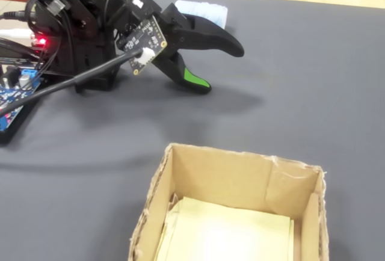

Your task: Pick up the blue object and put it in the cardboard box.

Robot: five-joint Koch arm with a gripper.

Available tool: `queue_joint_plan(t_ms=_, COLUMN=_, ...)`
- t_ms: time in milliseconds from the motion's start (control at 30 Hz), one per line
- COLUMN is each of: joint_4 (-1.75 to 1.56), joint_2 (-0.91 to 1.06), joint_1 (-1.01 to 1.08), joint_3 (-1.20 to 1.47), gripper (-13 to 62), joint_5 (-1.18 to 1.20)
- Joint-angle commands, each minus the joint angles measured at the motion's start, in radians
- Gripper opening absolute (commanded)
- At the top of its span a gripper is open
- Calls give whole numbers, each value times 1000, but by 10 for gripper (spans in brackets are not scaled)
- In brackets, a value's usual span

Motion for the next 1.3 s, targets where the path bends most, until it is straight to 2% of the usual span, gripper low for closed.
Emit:
queue_joint_plan(t_ms=0, joint_4=153, joint_2=86, joint_1=-3, joint_3=15, gripper=332, joint_5=78)
queue_joint_plan(t_ms=500, joint_4=242, joint_2=86, joint_1=-3, joint_3=-29, gripper=331, joint_5=80)
queue_joint_plan(t_ms=833, joint_4=565, joint_2=86, joint_1=-31, joint_3=-219, gripper=331, joint_5=83)
queue_joint_plan(t_ms=1267, joint_4=834, joint_2=80, joint_1=-304, joint_3=-545, gripper=331, joint_5=83)
